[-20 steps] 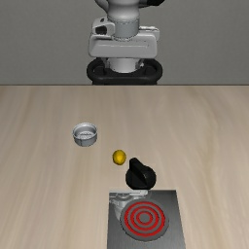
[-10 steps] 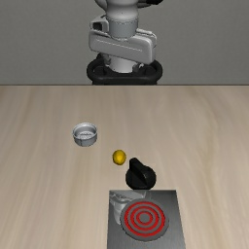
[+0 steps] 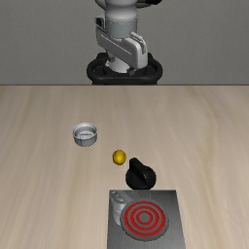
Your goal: Pick up the lemon and place it on the ramekin with the stove turned on
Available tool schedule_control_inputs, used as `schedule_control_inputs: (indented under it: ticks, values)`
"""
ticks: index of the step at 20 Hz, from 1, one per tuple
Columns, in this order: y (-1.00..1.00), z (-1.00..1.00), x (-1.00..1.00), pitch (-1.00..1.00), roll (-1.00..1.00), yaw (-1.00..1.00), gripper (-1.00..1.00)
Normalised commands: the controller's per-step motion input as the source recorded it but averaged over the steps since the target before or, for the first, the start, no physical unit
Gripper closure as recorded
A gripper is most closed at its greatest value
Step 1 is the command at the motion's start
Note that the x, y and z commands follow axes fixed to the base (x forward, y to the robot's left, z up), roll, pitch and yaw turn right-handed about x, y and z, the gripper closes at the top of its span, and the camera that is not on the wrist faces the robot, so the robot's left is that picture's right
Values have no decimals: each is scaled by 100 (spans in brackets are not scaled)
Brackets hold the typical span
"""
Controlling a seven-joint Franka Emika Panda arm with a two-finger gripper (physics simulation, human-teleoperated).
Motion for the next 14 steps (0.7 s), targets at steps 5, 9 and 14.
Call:
schedule_control_inputs:
  ticks: [5, 9, 14]
  values:
    - [0, 0, 0, 0, 0, -45, -100]
    - [0, 0, 0, 0, 0, -45, -100]
    - [0, 0, 20, 0, 0, -40, -100]
